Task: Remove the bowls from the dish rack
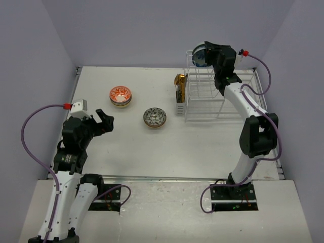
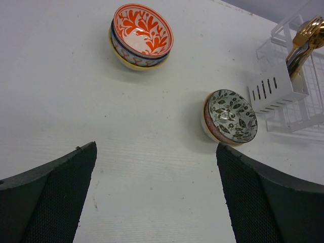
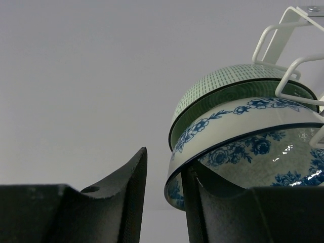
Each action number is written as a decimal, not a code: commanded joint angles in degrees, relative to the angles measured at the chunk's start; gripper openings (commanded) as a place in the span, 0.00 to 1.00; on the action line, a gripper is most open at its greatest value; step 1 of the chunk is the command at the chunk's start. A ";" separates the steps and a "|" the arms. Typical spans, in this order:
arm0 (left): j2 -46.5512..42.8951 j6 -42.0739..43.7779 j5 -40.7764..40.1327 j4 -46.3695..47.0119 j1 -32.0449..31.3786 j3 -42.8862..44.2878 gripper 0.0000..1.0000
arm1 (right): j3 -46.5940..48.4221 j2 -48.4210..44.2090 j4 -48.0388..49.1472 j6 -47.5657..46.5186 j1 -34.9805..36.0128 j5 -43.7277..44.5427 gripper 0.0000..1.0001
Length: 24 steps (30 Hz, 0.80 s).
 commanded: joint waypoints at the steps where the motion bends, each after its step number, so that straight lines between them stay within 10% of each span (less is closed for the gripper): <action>1: 0.16 1.02 -0.99 0.85 -0.32 0.43 1.00 | 2.47 -0.27 1.00 -0.25 -0.19 3.00 0.33; 14: -0.01 0.94 -1.60 0.67 -0.32 0.43 1.00 | 0.45 -1.41 1.52 -0.77 -0.19 2.12 0.00; 24: -0.19 0.76 -1.95 0.50 -0.32 0.52 1.00 | -1.31 -5.71 4.07 -0.34 -0.19 1.77 0.00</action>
